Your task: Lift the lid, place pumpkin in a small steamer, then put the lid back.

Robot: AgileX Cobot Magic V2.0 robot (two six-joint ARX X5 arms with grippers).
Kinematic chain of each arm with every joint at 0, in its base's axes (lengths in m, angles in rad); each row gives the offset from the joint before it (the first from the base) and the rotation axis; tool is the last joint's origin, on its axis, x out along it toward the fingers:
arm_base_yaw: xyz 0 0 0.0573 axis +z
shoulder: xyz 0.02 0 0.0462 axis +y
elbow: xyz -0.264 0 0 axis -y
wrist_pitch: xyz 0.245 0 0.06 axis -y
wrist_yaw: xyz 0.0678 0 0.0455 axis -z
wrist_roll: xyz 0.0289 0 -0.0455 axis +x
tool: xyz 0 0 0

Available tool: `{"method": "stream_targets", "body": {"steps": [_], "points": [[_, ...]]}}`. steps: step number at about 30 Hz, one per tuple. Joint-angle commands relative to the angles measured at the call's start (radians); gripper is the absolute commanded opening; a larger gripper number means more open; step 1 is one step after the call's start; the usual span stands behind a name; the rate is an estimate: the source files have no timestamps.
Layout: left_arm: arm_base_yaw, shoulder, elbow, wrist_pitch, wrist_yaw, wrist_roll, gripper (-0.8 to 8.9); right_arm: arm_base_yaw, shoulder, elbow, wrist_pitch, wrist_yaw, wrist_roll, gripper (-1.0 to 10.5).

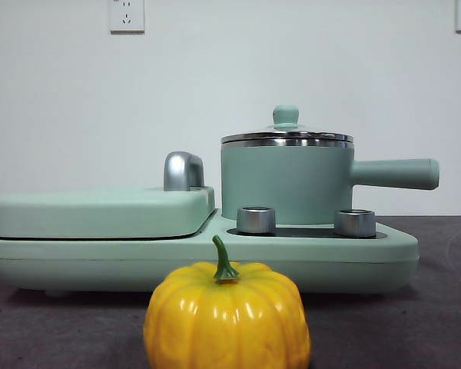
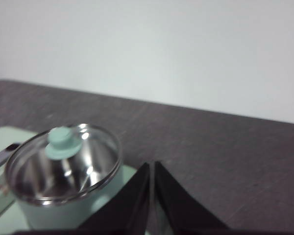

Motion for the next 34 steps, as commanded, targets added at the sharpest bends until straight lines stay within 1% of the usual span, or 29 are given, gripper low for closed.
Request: {"method": "stream_targets", "body": {"steps": [1, 5, 13, 16, 18, 20, 22, 24, 25, 27, 28, 34], "points": [[-0.026, 0.056, 0.043, -0.003, 0.032, 0.074, 0.15, 0.002, 0.047, 0.038, -0.023, -0.032, -0.055, 0.1], [-0.075, 0.121, 0.077, -0.041, 0.036, 0.148, 0.15, 0.019, 0.112, 0.084, -0.109, -0.045, -0.117, 0.1], [-0.180, 0.211, 0.139, -0.182, 0.039, 0.347, 0.15, 0.109, 0.179, 0.135, -0.240, -0.043, -0.305, 0.1], [-0.211, 0.218, 0.140, -0.196, 0.039, 0.399, 0.16, 0.151, 0.186, 0.135, -0.291, -0.041, -0.380, 0.1], [-0.224, 0.218, 0.140, -0.195, 0.039, 0.412, 0.16, 0.173, 0.186, 0.135, -0.322, -0.040, -0.410, 0.2], [-0.230, 0.218, 0.140, -0.185, 0.039, 0.412, 0.44, 0.191, 0.186, 0.135, -0.336, -0.037, -0.422, 0.2], [-0.230, 0.218, 0.140, -0.179, 0.039, 0.412, 1.29, 0.200, 0.185, 0.135, -0.340, -0.034, -0.422, 0.3], [-0.230, 0.218, 0.140, -0.179, 0.039, 0.412, 2.24, 0.203, 0.185, 0.135, -0.340, -0.031, -0.421, 1.8], [-0.230, 0.218, 0.140, -0.180, 0.039, 0.412, 2.50, 0.203, 0.185, 0.135, -0.340, -0.022, -0.420, 2.3], [-0.230, 0.218, 0.140, -0.181, 0.039, 0.412, 2.55, 0.205, 0.185, 0.135, -0.340, 0.005, -0.420, 2.9], [-0.231, 0.218, 0.140, -0.180, 0.039, 0.412, 2.55, 0.208, 0.184, 0.135, -0.340, 0.016, -0.420, 3.0], [-0.254, 0.220, 0.140, -0.161, 0.039, 0.412, 2.55, 0.225, 0.184, 0.135, -0.340, 0.037, -0.419, 3.0]]}}
